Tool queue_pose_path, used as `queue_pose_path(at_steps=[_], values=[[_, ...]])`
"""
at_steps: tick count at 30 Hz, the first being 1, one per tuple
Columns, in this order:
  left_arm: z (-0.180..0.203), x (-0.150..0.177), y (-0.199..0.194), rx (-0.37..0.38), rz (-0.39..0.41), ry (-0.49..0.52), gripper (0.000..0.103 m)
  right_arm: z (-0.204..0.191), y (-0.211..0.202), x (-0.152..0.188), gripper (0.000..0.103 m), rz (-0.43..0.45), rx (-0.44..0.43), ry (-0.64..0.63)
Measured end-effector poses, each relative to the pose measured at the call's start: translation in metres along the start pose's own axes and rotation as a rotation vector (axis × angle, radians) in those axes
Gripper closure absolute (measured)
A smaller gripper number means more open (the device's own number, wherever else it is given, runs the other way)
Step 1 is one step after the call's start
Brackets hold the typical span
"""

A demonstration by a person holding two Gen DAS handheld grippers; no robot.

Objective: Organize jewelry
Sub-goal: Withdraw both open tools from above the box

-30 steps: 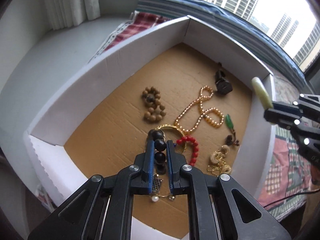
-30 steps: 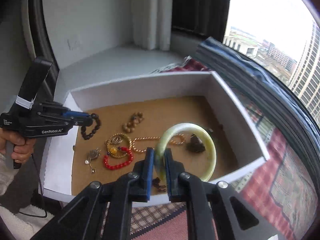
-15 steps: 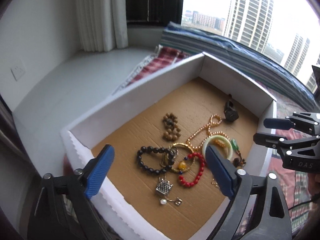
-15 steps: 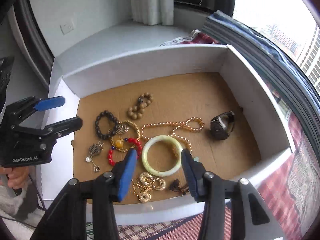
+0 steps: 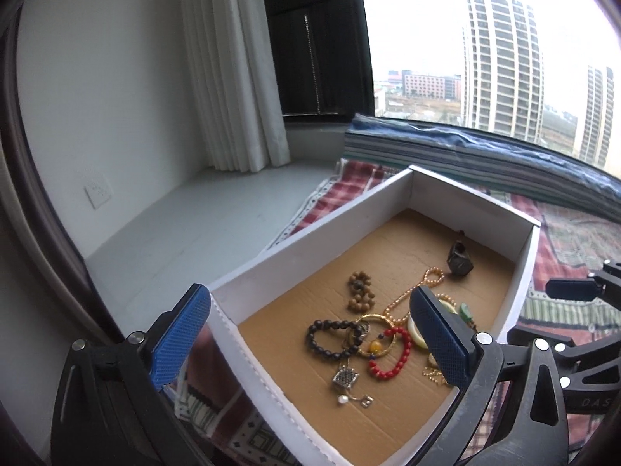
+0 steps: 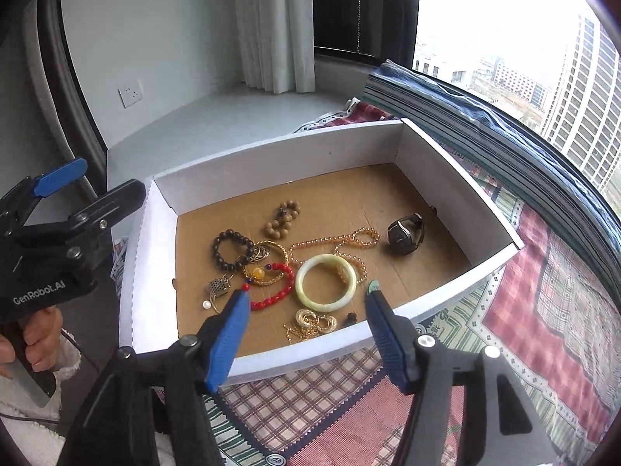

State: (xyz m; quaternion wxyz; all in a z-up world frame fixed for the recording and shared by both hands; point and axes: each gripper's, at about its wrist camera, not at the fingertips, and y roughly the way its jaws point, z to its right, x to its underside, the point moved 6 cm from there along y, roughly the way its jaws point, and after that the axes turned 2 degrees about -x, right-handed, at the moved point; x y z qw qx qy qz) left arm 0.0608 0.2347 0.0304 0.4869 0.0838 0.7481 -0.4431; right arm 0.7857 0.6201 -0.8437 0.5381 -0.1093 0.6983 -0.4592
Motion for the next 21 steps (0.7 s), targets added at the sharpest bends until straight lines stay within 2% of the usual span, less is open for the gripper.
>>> queue_pose_path(at_steps=[2, 7, 9, 11, 16, 21], values=[[0.0, 0.003, 0.0, 0.009, -0.03, 0.004, 0.001, -0.003, -0.004, 0.002, 0.029, 0.01, 0.006, 0.008], [-0.003, 0.019, 0.009, 0.041, -0.183, -0.011, 0.001, -0.007, -0.009, 0.005, 0.025, 0.023, 0.03, 0.021], [-0.003, 0.025, 0.012, 0.065, -0.221, -0.019, 0.001, -0.008, -0.009, 0.004, 0.025, 0.025, 0.038, 0.031], [-0.005, 0.028, 0.012, 0.08, -0.238, -0.028, 0.001, -0.009, -0.009, 0.002, 0.024, 0.014, 0.041, 0.039], [-0.017, 0.027, 0.007, 0.035, -0.251, -0.052, 0.0, -0.014, -0.01, -0.01, 0.024, 0.004, 0.033, 0.067], [-0.025, 0.025, 0.009, 0.051, -0.267, -0.088, 0.0, -0.019, -0.008, -0.02, 0.024, -0.015, 0.05, 0.063]])
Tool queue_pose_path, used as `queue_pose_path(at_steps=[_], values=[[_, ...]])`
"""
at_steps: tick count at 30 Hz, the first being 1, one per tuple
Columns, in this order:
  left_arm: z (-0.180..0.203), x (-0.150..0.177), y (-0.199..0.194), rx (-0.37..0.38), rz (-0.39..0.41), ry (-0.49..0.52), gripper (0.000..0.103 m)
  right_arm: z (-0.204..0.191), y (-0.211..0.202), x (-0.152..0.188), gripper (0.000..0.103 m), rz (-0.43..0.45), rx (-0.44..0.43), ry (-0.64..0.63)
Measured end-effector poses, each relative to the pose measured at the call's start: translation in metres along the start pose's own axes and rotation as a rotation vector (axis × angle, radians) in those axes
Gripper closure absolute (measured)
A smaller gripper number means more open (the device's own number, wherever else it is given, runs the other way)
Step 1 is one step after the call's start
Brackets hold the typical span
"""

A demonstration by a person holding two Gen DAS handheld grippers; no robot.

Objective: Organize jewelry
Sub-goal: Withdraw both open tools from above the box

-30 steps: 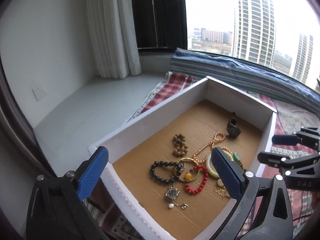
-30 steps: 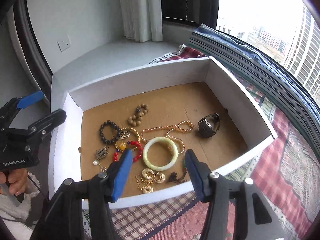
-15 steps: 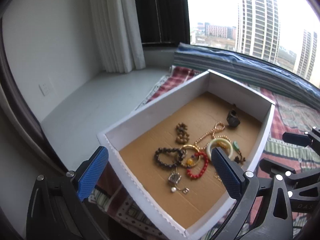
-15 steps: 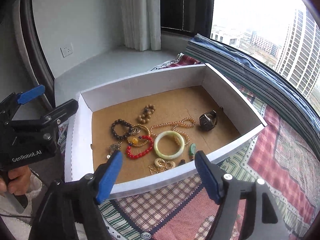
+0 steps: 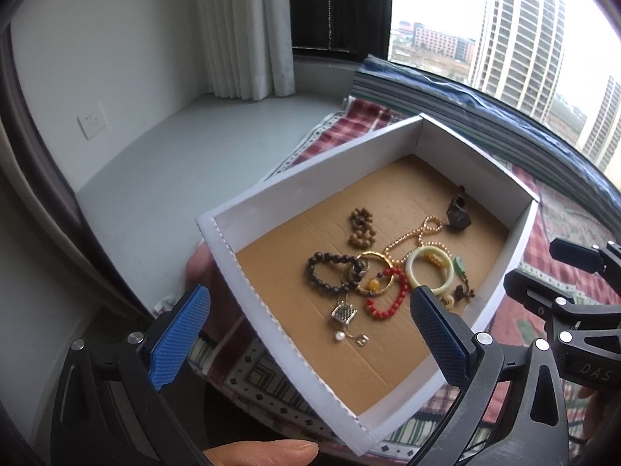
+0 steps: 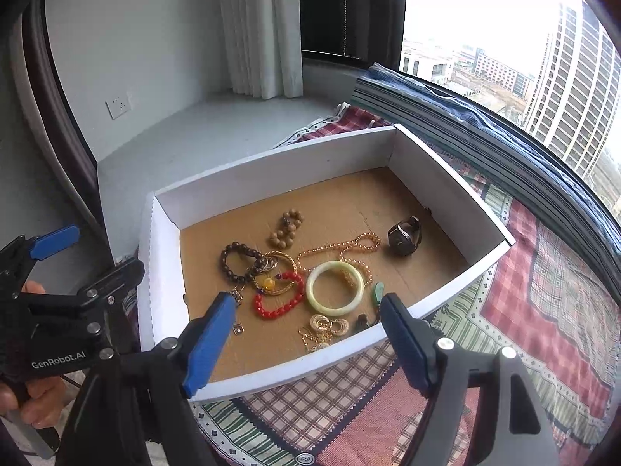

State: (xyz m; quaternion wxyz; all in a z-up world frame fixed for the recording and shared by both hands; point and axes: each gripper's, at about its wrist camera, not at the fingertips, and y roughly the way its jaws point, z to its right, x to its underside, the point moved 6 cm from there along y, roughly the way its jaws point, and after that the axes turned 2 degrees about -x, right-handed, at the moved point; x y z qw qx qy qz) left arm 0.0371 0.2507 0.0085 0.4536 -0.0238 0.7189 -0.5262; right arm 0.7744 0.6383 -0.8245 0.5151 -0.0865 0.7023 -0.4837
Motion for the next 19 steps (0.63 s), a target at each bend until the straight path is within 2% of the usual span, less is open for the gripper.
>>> queue_pose_path(at_steps=[14, 19], values=[[-0.0047, -0.0011, 0.007, -0.015, -0.007, -0.02, 0.0, 0.0018, 0.0092, -0.0003, 0.024, -0.018, 0.013, 0.007], [-0.0045, -0.0014, 0.0043, -0.016, 0.024, -0.026, 0.0, 0.001, 0.009, -0.0011, 0.024, -0.015, 0.008, 0.007]])
